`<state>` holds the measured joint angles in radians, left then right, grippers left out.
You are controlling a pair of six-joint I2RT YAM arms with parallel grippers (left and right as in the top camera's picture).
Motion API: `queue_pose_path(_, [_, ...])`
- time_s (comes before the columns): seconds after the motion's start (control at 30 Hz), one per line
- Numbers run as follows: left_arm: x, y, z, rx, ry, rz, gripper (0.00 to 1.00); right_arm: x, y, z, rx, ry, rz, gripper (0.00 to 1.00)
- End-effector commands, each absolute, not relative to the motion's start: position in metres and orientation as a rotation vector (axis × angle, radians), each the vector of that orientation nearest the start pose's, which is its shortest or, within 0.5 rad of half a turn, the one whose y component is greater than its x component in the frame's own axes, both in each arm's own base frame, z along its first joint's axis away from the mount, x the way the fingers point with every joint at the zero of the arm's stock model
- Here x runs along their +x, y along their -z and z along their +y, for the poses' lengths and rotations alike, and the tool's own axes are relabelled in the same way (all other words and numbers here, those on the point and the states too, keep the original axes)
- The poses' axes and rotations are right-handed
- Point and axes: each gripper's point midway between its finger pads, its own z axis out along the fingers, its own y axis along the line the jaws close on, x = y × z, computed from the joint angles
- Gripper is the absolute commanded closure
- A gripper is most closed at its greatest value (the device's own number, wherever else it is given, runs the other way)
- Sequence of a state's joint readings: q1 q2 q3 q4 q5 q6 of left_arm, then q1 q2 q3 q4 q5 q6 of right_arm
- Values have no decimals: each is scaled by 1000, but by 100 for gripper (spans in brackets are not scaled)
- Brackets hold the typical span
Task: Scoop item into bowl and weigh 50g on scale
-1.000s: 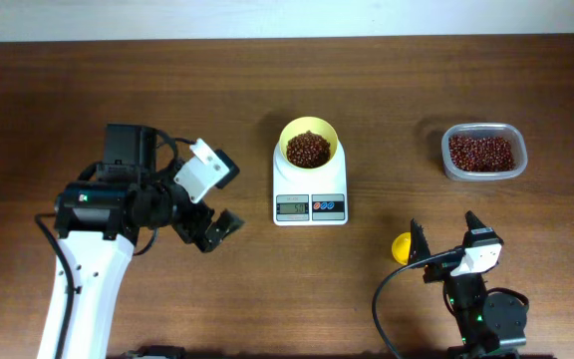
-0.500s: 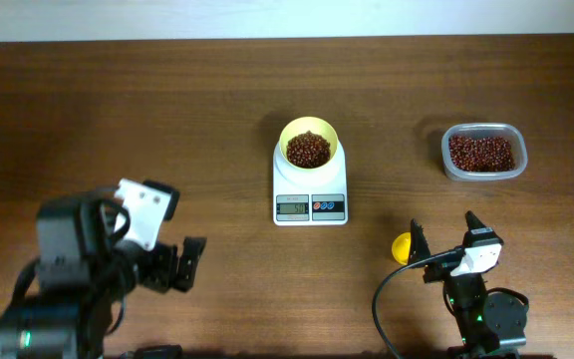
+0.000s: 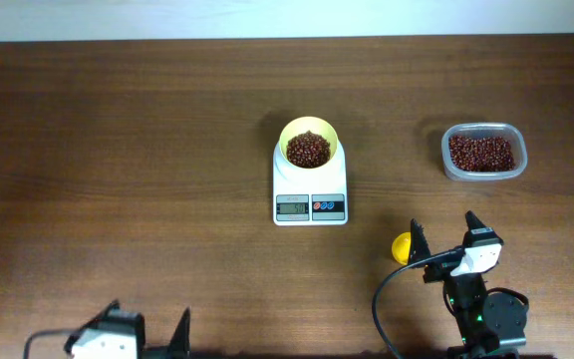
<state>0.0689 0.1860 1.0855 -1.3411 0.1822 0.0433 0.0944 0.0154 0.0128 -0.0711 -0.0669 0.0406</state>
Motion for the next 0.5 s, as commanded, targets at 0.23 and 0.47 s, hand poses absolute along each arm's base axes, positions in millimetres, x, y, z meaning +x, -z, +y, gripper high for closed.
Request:
queue_pose_path(0.23, [55, -296, -19, -10, 96, 1836, 1, 244, -156, 34, -97, -147, 1646, 2])
queue_pose_path(0.47, [107, -282, -15, -8, 94, 1814, 1, 244, -156, 34, -97, -147, 1646, 1])
